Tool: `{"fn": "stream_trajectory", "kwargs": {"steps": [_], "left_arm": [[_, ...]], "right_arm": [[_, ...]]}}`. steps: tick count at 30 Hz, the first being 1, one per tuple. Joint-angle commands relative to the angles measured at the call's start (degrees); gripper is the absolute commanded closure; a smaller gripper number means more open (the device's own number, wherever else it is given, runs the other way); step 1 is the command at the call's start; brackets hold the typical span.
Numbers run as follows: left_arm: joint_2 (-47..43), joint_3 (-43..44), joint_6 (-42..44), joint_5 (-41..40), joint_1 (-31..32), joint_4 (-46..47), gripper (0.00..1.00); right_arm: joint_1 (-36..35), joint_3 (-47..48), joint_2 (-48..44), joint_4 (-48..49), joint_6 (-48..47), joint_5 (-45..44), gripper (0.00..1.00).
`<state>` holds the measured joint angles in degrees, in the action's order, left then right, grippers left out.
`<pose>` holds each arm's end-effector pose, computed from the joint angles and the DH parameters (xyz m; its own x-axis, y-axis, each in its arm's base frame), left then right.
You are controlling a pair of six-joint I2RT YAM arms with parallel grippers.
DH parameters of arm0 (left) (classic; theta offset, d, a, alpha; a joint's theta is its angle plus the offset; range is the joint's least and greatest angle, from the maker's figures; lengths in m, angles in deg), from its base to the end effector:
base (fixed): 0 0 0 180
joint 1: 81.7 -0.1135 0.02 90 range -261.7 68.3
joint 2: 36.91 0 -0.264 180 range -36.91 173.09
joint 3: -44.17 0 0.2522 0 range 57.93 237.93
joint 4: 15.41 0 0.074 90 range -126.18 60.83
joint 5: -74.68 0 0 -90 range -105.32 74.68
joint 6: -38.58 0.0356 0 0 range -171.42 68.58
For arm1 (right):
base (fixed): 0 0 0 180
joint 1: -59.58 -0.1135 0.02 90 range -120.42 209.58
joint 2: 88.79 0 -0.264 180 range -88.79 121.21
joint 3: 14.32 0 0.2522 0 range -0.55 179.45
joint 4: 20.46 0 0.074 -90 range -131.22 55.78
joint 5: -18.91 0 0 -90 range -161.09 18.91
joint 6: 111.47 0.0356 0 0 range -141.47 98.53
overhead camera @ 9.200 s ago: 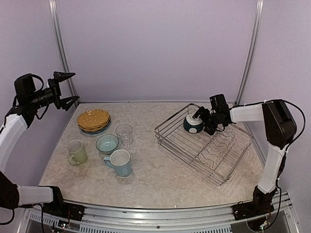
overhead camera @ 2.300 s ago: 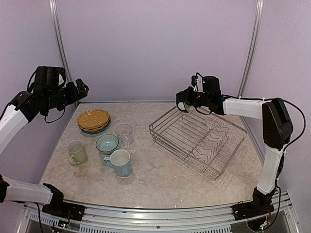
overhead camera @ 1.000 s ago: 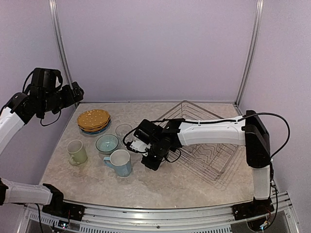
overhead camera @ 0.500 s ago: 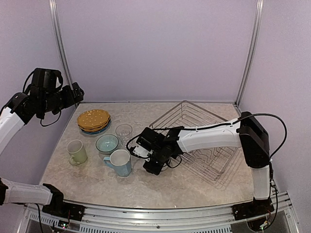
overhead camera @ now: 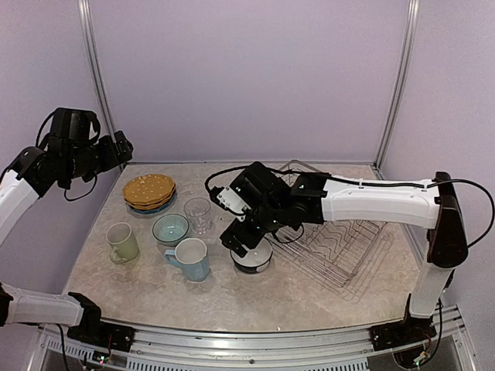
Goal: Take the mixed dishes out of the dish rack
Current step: Place the bowl at the center of the board, then reset both arms
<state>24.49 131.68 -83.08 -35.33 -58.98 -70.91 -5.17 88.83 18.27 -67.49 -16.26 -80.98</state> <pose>0.2018 -0.0713 0.4035 -0.4314 -0.3540 -0.8298 -0.1628 0.9352 -0.3144 0.1837 0.3753 0.2640 -0.4066 -0.6523 -0.6396 -0.8113 0.5798 -0.0756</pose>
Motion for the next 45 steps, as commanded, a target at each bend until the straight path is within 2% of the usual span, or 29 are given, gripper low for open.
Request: {"fn": "stream_trajectory", "kwargs": {"steps": [1,11,16,23,34,45], "left_arm": [[0.3,2.6,0.8,-1.0,0.6,-0.8,0.01],[0.2,6.9,2.1,-0.6,1.8,-2.0,0.01],[1.0,10.6,2.6,-1.6,4.1,-3.2,0.01],[1.4,14.6,3.6,-3.9,6.3,-4.7,0.01],[-0.4,15.5,3.3,-6.5,6.6,-7.1,0.01],[-2.7,16.3,3.8,-9.2,6.7,-9.1,0.01]], "right_arm": [[1.2,2.8,-6.6,0.2,1.8,-6.1,0.00],[14.1,-1.2,-19.2,4.7,10.3,-21.2,0.00],[20.5,-4.5,-23.9,7.5,10.0,-26.6,0.00],[23.3,-12.6,-34.3,13.9,7.0,-37.8,0.00],[24.6,-23.2,-49.0,20.5,2.9,-35.9,0.00],[24.7,-23.0,-55.1,20.3,-0.3,-33.1,0.00]]}}
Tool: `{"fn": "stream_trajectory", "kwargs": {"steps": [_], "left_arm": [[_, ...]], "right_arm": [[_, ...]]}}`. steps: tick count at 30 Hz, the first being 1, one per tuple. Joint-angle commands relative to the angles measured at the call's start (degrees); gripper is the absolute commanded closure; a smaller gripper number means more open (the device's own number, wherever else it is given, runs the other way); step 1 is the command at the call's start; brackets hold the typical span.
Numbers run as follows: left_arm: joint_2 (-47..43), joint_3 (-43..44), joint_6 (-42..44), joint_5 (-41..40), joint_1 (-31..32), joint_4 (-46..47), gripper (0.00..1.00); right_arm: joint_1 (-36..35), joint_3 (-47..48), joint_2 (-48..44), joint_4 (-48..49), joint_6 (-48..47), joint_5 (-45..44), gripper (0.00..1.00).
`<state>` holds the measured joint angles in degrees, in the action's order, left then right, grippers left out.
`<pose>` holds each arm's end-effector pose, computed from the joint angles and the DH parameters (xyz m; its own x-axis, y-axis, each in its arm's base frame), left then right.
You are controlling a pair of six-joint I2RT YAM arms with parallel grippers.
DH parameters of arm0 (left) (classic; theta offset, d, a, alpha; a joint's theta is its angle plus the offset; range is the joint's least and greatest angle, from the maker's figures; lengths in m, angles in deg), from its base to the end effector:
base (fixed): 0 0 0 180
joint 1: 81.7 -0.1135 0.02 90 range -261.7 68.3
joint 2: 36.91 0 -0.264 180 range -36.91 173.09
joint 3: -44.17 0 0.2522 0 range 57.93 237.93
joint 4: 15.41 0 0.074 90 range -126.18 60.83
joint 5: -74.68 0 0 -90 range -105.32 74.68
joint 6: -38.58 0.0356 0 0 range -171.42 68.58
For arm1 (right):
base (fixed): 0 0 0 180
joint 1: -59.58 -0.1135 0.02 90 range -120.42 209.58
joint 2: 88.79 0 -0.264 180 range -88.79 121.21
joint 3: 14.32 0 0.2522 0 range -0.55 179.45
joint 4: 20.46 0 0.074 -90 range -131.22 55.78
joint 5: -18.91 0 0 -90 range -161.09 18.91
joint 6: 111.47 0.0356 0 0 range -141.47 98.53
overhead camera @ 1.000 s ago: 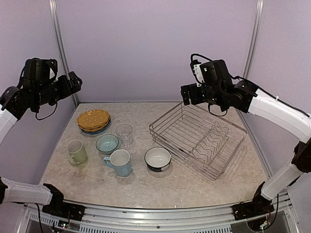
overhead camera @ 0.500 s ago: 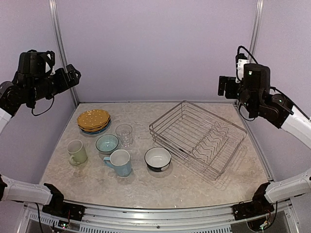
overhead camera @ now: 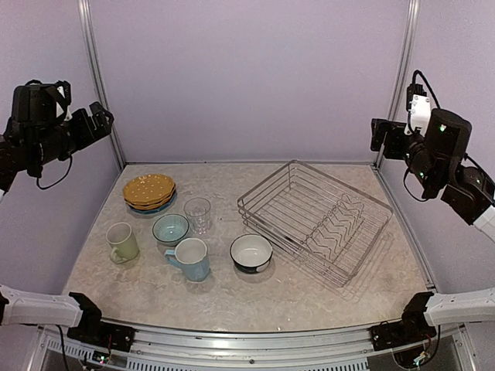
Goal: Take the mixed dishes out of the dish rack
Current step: Reset both arms
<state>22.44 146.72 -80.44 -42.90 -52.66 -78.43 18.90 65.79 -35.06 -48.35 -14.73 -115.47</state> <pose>0.1554 -0.0674 0.4775 -0.2832 -0.3346 -0.8988 -0.1006 0.9424 -0.3191 0.1597 0.1044 0.4358 -0.0123 0.1000 -0.9949 0.0662 0.9929 0.0990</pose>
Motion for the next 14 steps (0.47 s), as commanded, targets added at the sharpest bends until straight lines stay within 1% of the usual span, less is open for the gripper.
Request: {"fn": "stream_trajectory", "kwargs": {"steps": [1,10,12,14], "left_arm": [[-0.6,1.3,1.2,-1.7,0.4,-1.5,0.01],[0.4,1.9,1.8,-1.7,0.4,-1.3,0.01],[0.3,1.9,1.9,-1.8,0.4,-1.2,0.01],[0.3,1.9,1.9,-1.8,0.4,-1.2,0.01]], "right_arm": [[0.5,0.2,-2.1,1.3,-2.0,1.5,0.00],[0.6,0.2,-2.5,1.7,-1.8,1.7,0.00],[0.6,-0.4,-2.9,2.4,-1.8,3.3,0.00],[0.5,0.6,-2.2,0.9,-0.6,2.1,0.00]]}}
